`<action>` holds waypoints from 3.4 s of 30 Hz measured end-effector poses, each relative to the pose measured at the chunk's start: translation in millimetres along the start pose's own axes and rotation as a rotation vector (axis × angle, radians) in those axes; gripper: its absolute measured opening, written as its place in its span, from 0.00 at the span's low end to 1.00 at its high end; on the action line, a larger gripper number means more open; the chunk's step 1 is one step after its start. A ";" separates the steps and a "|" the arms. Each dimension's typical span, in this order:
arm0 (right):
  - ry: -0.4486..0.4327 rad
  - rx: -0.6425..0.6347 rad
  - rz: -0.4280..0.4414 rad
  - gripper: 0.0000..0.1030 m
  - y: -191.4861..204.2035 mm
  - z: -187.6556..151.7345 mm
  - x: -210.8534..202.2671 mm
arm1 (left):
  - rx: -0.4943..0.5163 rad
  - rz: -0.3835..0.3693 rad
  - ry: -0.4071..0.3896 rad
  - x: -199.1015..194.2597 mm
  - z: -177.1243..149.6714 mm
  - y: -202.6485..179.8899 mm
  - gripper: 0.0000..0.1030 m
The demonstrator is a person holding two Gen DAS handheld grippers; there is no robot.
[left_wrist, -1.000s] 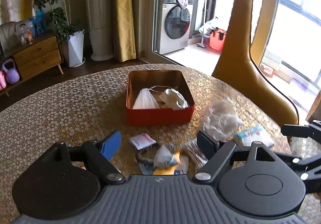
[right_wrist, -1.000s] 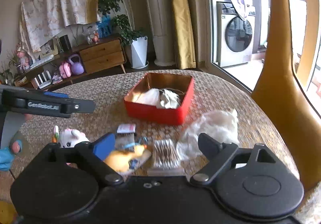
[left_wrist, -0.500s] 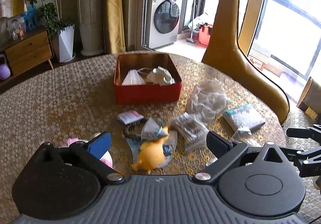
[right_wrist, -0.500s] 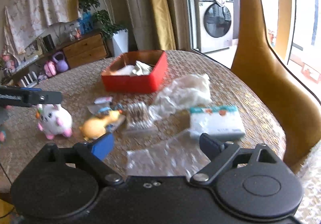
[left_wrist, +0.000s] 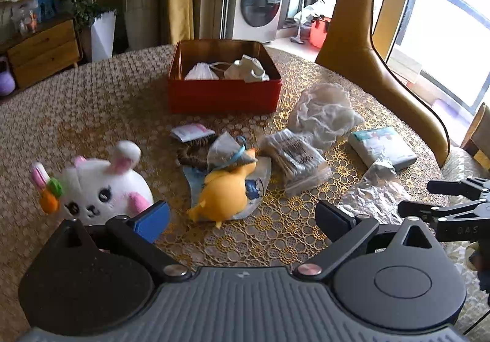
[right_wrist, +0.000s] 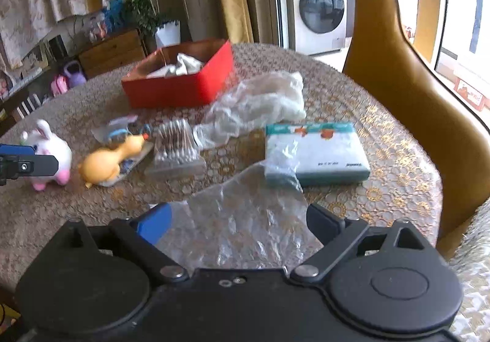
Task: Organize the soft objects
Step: 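Withdraw both tools from the red box back over the table, then grasp the yellow rubber duck with the left tool while the right tool grasps the plastic bag, then lift the yellow duck with the left tool while the right tool lifts the plastic bag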
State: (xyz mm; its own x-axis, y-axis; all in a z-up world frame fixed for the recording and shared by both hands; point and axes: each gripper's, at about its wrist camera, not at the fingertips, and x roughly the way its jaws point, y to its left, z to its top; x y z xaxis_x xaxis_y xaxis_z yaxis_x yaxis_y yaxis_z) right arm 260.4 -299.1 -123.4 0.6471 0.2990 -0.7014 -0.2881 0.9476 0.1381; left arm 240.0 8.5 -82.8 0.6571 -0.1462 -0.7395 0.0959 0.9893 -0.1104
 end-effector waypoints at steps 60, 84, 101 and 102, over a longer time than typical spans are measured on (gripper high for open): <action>0.008 -0.079 -0.039 0.03 -13.4 4.0 41.6 | -0.075 0.136 0.021 68.8 -13.2 11.0 0.32; 0.012 -0.111 -0.111 0.45 -5.1 6.8 63.7 | -0.096 0.105 0.028 64.8 -14.6 15.1 0.32; -0.076 -0.143 -0.075 0.02 14.8 2.7 31.1 | -0.116 0.063 0.007 45.5 -12.1 20.0 0.30; -0.089 -0.133 -0.064 0.02 15.1 3.5 25.9 | -0.116 0.058 0.001 41.8 -11.2 20.0 0.30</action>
State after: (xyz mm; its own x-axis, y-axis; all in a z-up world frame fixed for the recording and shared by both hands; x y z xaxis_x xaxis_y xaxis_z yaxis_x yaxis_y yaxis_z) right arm 275.3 -276.7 -137.1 0.7253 0.2524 -0.6405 -0.3310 0.9436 -0.0030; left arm 261.0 22.1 -123.4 0.6586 -0.0883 -0.7473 -0.0298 0.9893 -0.1431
